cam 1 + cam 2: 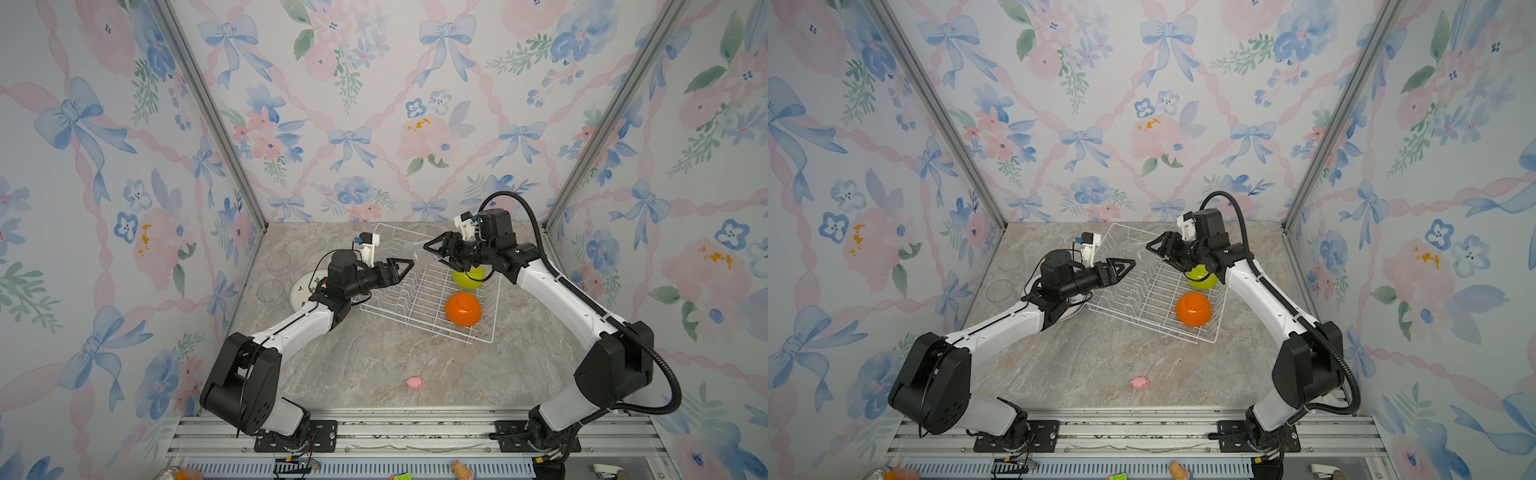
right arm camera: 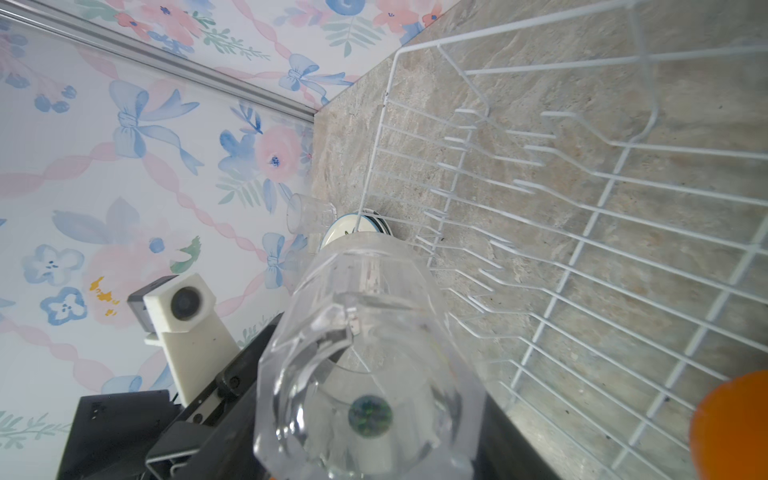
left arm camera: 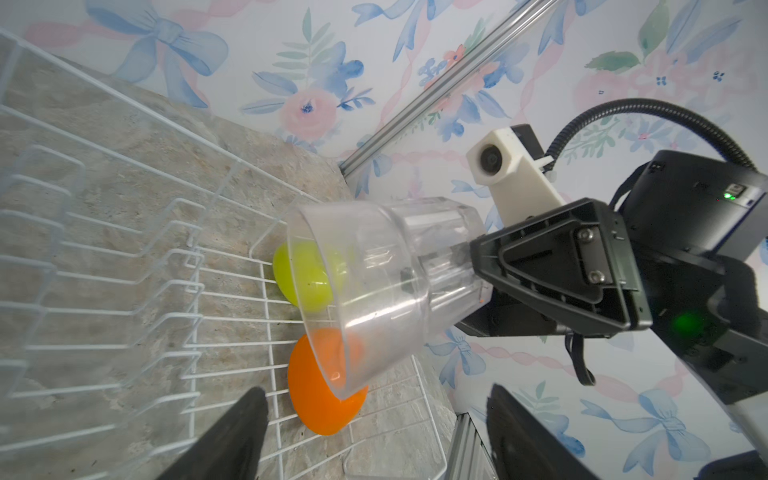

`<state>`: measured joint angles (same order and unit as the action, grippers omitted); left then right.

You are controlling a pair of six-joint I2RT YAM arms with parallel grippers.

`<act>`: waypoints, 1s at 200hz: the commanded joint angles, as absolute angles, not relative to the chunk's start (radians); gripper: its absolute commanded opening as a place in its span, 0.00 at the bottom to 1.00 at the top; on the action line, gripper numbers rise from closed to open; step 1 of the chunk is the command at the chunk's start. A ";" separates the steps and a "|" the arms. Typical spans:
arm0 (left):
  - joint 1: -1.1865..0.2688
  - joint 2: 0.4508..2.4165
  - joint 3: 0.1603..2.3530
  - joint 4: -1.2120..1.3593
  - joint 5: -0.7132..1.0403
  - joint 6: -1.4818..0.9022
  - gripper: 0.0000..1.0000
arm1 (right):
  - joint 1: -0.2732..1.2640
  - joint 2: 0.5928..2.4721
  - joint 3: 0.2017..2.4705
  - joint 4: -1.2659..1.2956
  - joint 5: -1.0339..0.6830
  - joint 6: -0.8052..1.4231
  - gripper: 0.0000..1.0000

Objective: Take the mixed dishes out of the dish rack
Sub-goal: 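Close the left gripper on the cup held by the right gripper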

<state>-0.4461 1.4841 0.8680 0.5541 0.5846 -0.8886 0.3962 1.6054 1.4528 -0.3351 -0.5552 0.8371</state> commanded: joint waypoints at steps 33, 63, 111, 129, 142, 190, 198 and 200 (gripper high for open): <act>-0.476 1.533 0.900 0.759 0.680 -0.988 0.66 | 0.420 1.611 1.462 -0.220 -0.634 0.897 0.48; -0.476 1.517 0.899 0.765 0.647 -0.968 0.56 | 0.427 1.614 1.441 -0.177 -0.663 0.932 0.48; -0.476 1.509 0.905 0.765 0.614 -0.948 0.53 | 0.450 1.615 1.416 -0.180 -0.670 0.925 0.48; -0.476 1.511 0.910 0.765 0.618 -0.946 0.53 | 0.450 1.614 1.411 -0.186 -0.670 0.923 0.48; -0.476 1.512 0.913 0.765 0.618 -0.944 0.53 | 0.451 1.614 1.409 -0.188 -0.670 0.921 0.48; -0.468 1.499 0.902 0.765 0.603 -0.921 0.54 | 0.449 1.614 1.414 -0.206 -0.669 0.906 0.47; -0.463 1.497 0.901 0.766 0.599 -0.918 0.54 | 0.449 1.615 1.413 -0.208 -0.669 0.904 0.48; -0.463 1.496 0.900 0.765 0.598 -0.916 0.54 | 0.449 1.615 1.413 -0.208 -0.669 0.904 0.48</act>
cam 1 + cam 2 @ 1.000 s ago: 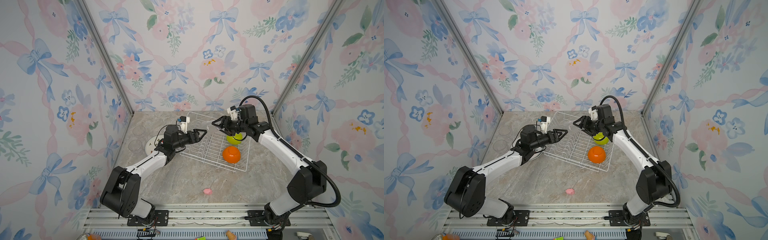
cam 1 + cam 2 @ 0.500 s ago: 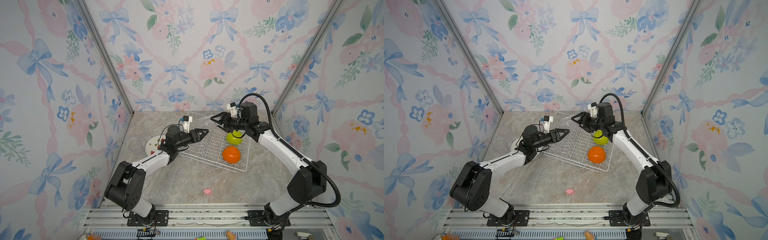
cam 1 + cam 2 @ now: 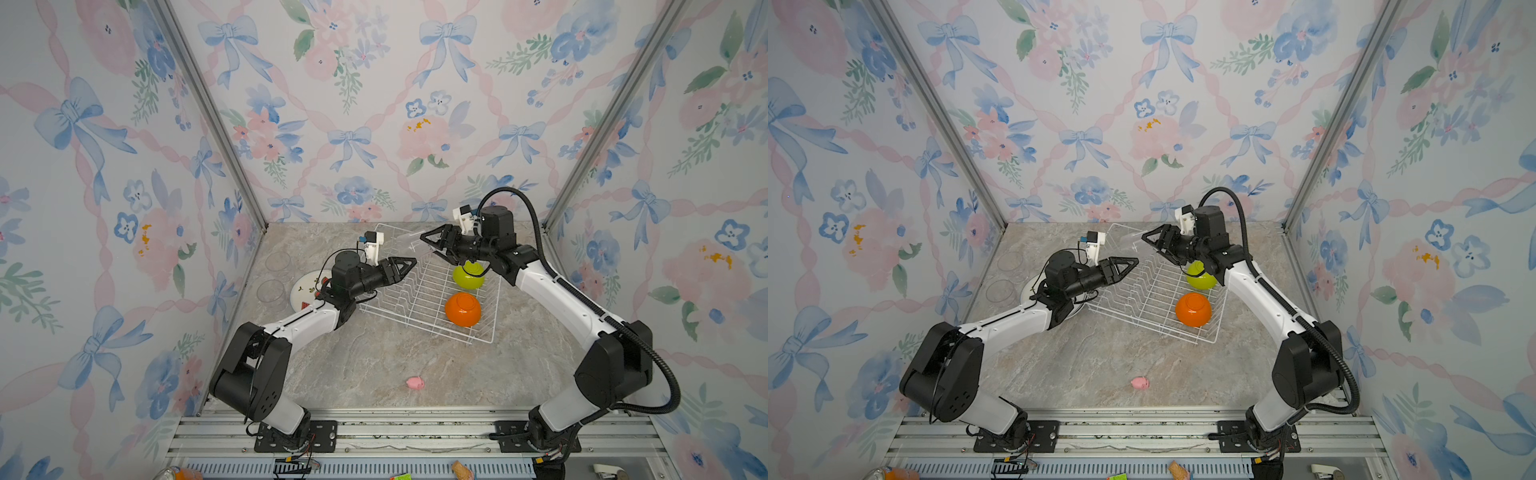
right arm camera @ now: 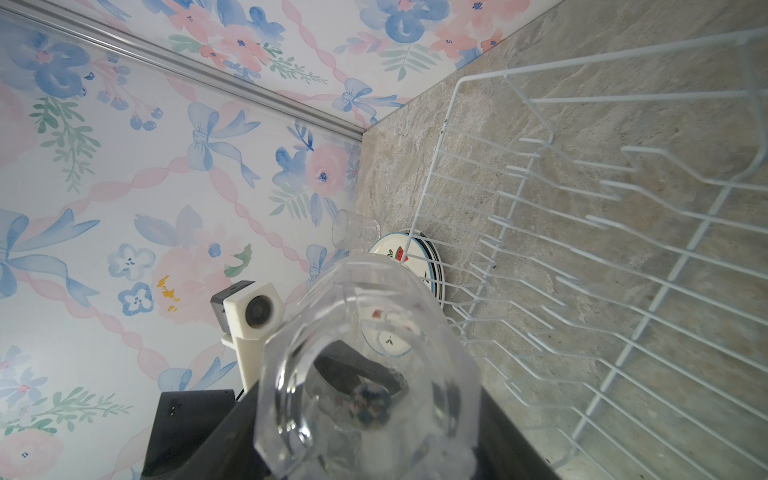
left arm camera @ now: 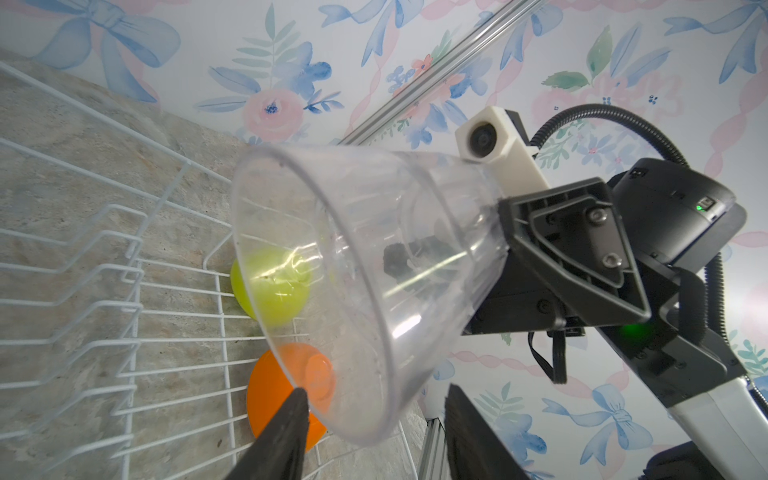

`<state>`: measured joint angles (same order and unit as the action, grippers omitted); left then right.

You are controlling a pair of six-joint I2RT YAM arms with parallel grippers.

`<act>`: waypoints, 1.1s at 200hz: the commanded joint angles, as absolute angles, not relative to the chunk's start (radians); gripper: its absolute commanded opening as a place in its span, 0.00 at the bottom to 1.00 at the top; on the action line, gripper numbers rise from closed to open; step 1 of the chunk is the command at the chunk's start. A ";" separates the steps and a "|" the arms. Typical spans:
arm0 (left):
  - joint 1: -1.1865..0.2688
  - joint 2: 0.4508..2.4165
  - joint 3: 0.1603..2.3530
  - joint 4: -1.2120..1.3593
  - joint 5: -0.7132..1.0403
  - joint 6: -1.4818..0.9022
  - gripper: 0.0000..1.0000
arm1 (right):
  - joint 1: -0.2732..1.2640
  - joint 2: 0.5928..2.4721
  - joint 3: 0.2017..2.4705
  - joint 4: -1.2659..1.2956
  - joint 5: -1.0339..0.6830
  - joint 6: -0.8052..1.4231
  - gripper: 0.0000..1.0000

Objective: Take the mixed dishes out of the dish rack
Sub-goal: 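Close the left gripper on the cup held by the right gripper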

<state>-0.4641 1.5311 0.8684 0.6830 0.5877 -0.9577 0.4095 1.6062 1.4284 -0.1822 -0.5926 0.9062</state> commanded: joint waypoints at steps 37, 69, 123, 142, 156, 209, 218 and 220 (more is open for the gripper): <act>-0.447 1.490 0.902 0.765 0.600 -0.916 0.55 | 0.451 1.621 1.413 -0.218 -0.672 0.891 0.48; -0.437 1.473 0.887 0.764 0.586 -0.907 0.55 | 0.449 1.620 1.413 -0.224 -0.671 0.882 0.48; -0.437 1.487 0.903 0.765 0.592 -0.919 0.43 | 0.462 1.641 1.413 -0.188 -0.695 0.910 0.48; -0.437 1.495 0.913 0.766 0.596 -0.925 0.35 | 0.467 1.650 1.408 -0.172 -0.708 0.924 0.49; -0.436 1.497 0.916 0.764 0.591 -0.926 0.22 | 0.468 1.649 1.402 -0.161 -0.716 0.931 0.50; -0.418 1.453 0.912 0.636 0.526 -0.863 0.00 | 0.439 1.637 1.357 -0.102 -0.712 0.964 0.73; -0.418 1.435 0.920 0.582 0.507 -0.838 0.00 | 0.431 1.630 1.356 -0.100 -0.711 0.974 0.81; -0.417 1.429 0.921 0.571 0.504 -0.833 0.00 | 0.428 1.629 1.356 -0.100 -0.710 0.974 0.83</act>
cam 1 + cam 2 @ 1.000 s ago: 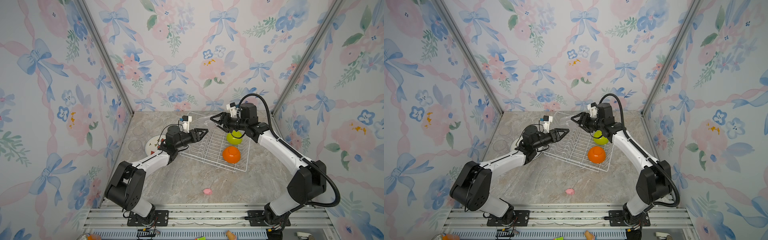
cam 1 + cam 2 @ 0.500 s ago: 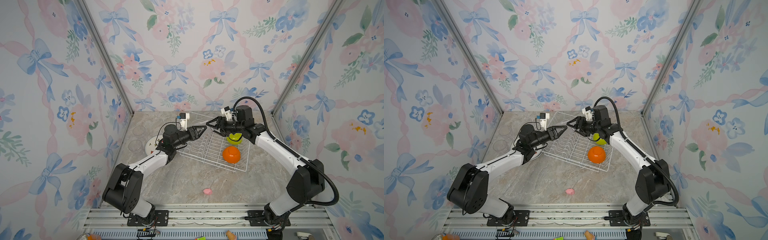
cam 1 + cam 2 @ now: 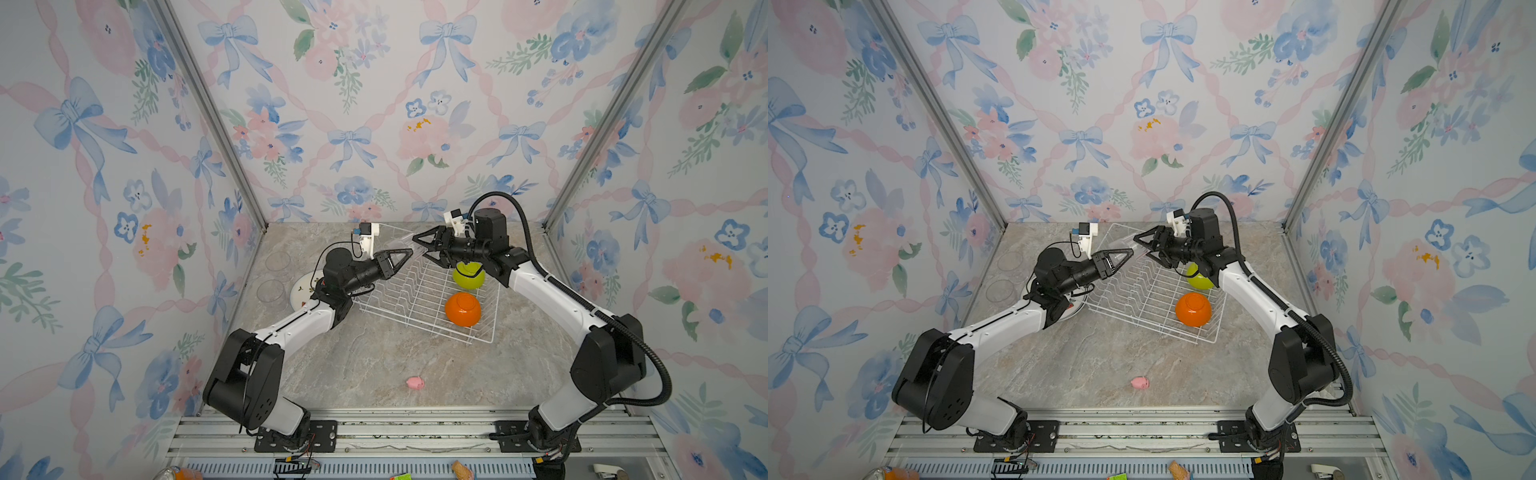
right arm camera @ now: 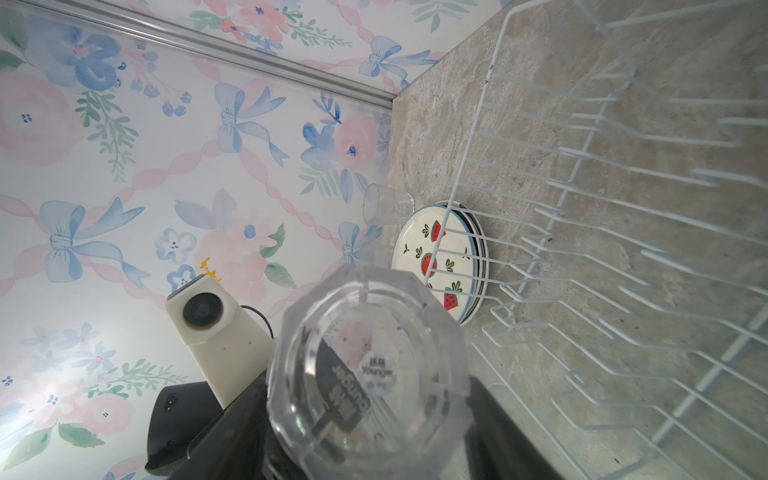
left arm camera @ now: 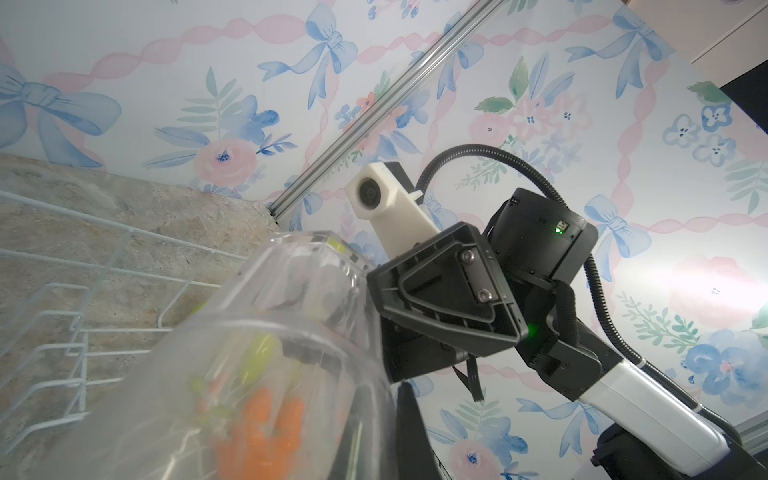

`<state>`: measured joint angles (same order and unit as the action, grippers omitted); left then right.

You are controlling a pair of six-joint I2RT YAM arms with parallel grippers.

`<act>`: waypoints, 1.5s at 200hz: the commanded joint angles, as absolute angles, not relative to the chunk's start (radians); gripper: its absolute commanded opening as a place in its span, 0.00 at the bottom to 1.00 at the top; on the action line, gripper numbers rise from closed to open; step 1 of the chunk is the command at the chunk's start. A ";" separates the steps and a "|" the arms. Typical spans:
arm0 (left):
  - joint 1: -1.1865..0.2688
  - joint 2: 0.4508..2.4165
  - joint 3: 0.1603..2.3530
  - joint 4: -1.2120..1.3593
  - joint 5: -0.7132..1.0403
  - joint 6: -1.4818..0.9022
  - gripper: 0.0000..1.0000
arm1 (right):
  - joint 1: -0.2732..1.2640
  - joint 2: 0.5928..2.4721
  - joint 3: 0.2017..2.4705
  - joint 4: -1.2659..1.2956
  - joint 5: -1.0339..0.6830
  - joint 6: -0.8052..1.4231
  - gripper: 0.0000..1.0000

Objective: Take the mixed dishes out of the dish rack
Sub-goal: 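Close the left gripper on the cup held by the right gripper, then carry the cup to the plates and set it down with the left gripper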

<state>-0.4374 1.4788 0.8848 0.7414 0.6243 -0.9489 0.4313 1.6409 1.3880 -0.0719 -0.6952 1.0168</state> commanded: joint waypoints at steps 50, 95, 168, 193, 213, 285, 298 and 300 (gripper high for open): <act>-0.416 1.275 0.877 0.451 0.401 -0.777 0.00 | 0.394 1.588 1.399 -0.211 -0.665 0.900 0.97; -0.409 1.187 0.882 0.260 0.263 -0.690 0.00 | 0.384 1.576 1.359 -0.194 -0.644 0.876 0.97; -0.307 1.277 1.127 -0.150 -0.062 -0.527 0.00 | 0.383 1.506 1.292 -0.292 -0.487 0.678 0.97; -0.237 1.395 1.224 -0.238 -0.091 -0.520 0.00 | 0.377 1.456 1.258 -0.336 -0.408 0.603 0.97; -0.187 1.504 1.305 -0.300 -0.126 -0.510 0.00 | 0.370 1.429 1.226 -0.339 -0.397 0.577 0.97; -0.112 1.905 1.747 -0.598 -0.255 -0.436 0.00 | 0.291 1.410 1.116 -0.337 -0.421 0.539 0.97; -0.108 1.953 1.795 -0.634 -0.280 -0.425 0.00 | 0.273 1.411 1.100 -0.327 -0.441 0.542 0.97; -0.107 1.961 1.802 -0.639 -0.283 -0.425 0.00 | 0.271 1.411 1.098 -0.326 -0.442 0.543 0.97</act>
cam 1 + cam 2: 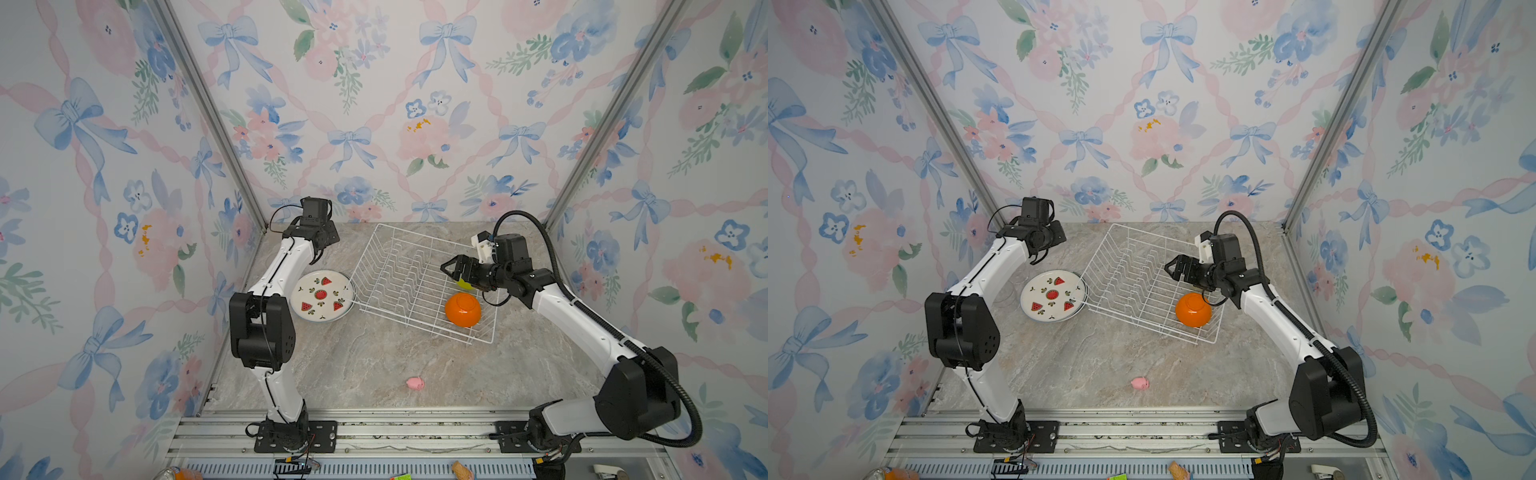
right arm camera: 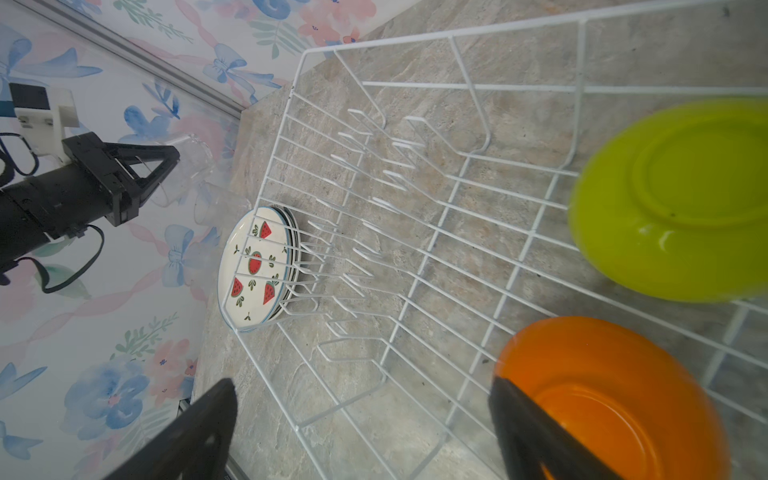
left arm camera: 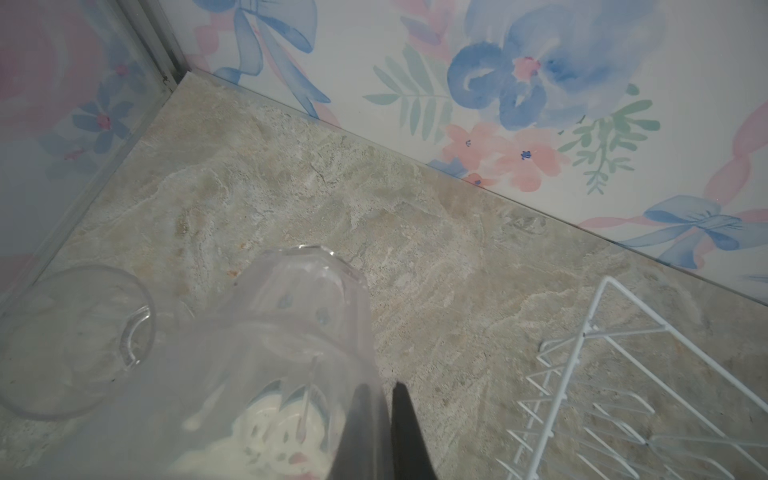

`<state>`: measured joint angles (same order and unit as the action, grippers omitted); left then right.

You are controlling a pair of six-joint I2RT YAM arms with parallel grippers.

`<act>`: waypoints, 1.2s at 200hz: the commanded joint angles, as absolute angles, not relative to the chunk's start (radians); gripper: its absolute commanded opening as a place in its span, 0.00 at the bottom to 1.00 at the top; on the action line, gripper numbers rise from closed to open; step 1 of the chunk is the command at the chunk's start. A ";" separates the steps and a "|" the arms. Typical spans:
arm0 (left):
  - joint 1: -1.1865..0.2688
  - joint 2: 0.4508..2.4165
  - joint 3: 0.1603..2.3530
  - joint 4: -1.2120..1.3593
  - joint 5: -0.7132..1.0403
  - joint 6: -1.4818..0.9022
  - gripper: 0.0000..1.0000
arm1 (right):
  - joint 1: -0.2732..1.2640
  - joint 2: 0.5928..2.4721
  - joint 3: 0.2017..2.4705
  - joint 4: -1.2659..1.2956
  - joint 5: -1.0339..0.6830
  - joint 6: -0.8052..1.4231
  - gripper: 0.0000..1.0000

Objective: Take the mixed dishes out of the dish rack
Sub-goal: 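Carry the cup to the plates and set it down with the left gripper, then reach the right gripper toward the lime-green bowl while the left returns toward the rack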

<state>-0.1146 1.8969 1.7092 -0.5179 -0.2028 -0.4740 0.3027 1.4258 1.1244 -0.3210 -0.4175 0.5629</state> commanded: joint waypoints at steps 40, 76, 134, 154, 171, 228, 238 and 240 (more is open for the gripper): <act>-0.097 2.030 1.837 -0.653 -0.300 -0.403 0.00 | 0.252 1.404 1.086 -0.329 -0.445 0.531 0.97; -0.072 2.080 1.847 -0.661 -0.293 -0.396 0.00 | 0.252 1.395 1.096 -0.372 -0.394 0.498 0.97; -0.052 2.152 1.877 -0.662 -0.287 -0.370 0.00 | 0.252 1.399 1.109 -0.424 -0.345 0.466 0.97; -0.051 2.176 1.891 -0.663 -0.269 -0.362 0.00 | 0.251 1.406 1.109 -0.432 -0.341 0.465 0.97; -0.048 2.194 1.902 -0.666 -0.264 -0.360 0.00 | 0.252 1.413 1.111 -0.443 -0.335 0.461 0.97; -0.042 2.223 1.945 -0.667 -0.262 -0.342 0.11 | 0.252 1.420 1.124 -0.475 -0.313 0.451 0.97; -0.040 2.227 1.952 -0.667 -0.260 -0.338 0.18 | 0.252 1.423 1.126 -0.479 -0.311 0.452 0.97; -0.038 2.227 1.953 -0.667 -0.261 -0.337 0.20 | 0.252 1.423 1.126 -0.479 -0.312 0.452 0.97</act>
